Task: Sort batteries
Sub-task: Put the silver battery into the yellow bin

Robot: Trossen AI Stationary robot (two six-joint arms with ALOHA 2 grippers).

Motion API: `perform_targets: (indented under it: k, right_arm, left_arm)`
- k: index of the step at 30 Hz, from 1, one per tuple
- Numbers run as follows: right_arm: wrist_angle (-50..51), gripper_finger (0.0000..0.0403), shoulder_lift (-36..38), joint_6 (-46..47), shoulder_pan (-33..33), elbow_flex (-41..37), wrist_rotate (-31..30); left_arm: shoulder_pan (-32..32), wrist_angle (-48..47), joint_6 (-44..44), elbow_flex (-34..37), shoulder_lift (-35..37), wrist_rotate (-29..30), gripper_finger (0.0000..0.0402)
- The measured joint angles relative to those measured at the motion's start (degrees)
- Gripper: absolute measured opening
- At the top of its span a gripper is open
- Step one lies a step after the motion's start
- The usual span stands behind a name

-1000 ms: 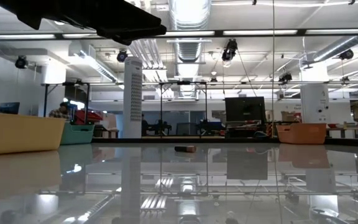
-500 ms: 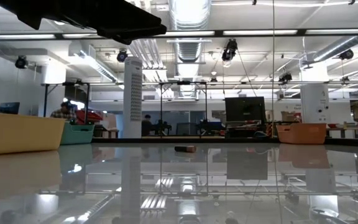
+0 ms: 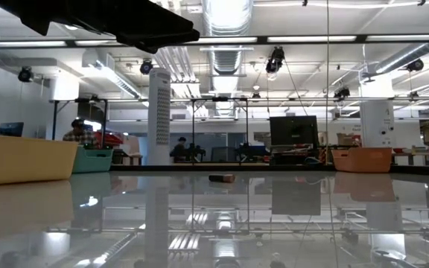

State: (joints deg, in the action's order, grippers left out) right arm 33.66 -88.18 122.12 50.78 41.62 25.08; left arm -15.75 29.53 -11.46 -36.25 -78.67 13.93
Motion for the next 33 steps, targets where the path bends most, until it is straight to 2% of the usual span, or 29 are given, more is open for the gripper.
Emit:
perform_targets:
  k: [10, 18, 21, 23, 29, 33]
  right_arm:
    - [-0.15, 0.0022, -0.02, -1.85, 0.07, -0.47, -1.86]
    - [1.24, 0.0022, 2.54, -1.69, -0.11, -0.46, -3.92]
    - [3.94, 0.0022, 4.84, -2.24, -0.33, -0.75, -7.65]
    - [9.21, 0.0022, 6.77, -4.17, -0.42, -0.92, -10.18]
    - [30.83, 0.0022, 10.15, -8.96, -2.43, 3.93, -18.93]
    - [33.36, 0.0022, 12.39, -13.66, -4.56, 7.09, -32.09]
  left_arm:
    - [-0.01, 0.44, 0.22, -0.04, 0.0, 0.0, 0.0166]
    - [-0.01, 0.89, 0.25, -0.02, 0.0, 0.0, 0.0166]
    - [0.0, 0.92, 0.72, -0.02, 0.0, 0.0, 0.0166]
    - [-0.02, 0.9, 2.38, -0.02, 0.0, -0.15, 0.0166]
    - [-0.21, 3.13, 8.68, 0.16, -1.74, -6.21, 0.0166]
    - [-0.21, 10.88, 11.7, 0.81, -6.29, -8.97, 0.0166]
